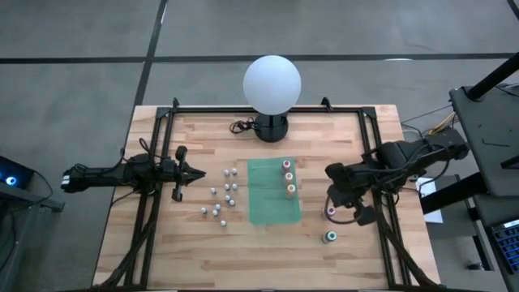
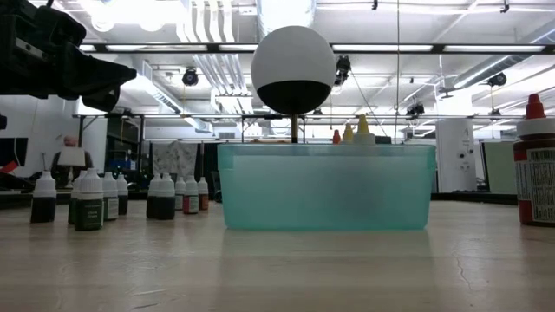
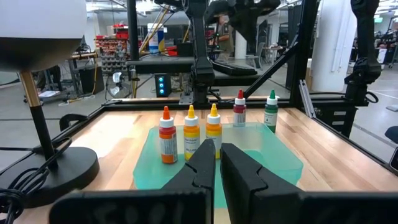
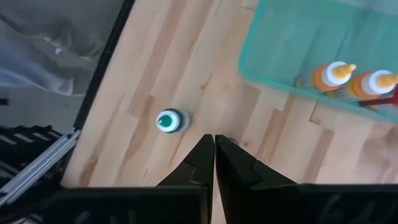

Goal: Pick & Place food coloring
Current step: Put the large red food coloring bottle into the green bin

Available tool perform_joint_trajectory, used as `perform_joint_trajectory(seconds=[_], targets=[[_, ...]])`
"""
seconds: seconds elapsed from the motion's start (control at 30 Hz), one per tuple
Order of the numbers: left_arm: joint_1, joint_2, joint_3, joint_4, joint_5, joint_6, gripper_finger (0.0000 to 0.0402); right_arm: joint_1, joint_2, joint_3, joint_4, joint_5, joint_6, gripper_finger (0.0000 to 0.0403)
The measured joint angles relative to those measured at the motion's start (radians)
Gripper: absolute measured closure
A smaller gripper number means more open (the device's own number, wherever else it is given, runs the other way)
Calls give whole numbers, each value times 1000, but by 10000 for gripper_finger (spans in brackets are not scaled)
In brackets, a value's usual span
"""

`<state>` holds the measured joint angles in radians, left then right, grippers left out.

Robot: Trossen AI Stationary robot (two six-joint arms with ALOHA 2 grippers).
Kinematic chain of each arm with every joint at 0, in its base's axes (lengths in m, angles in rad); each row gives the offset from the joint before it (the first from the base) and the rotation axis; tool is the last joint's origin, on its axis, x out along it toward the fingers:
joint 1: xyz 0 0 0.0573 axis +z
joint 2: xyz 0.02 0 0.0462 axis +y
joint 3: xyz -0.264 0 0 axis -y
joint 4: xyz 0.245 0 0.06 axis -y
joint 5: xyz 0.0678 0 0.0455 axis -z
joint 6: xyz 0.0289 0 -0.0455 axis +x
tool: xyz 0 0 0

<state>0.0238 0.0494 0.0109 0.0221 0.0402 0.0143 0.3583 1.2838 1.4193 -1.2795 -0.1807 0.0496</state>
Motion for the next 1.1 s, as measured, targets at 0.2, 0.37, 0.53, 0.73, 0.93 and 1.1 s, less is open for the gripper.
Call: perform_joint_trajectory(seconds=[0.2, 0.37, 0.53, 0.73, 0.93, 1.1], targets=[[0, 0, 0, 0, 0, 0, 401, 47, -23, -10, -3, -9, 0, 394], [0, 0, 0, 0, 0, 0, 401, 76, -28, -41, -5, -12, -21, 394], [0, 0, 0, 0, 0, 0, 401, 77, -44, -86, 2, -3, -116, 394], [0, 0, 0, 0, 0, 0, 401, 76, -66, -171, 29, 0, -155, 394], [0, 0, 0, 0, 0, 0, 401, 76, -67, -234, 37, 36, -159, 394], [0, 0, 0, 0, 0, 0, 401, 75, -67, -284, 56, 81, -162, 394]])
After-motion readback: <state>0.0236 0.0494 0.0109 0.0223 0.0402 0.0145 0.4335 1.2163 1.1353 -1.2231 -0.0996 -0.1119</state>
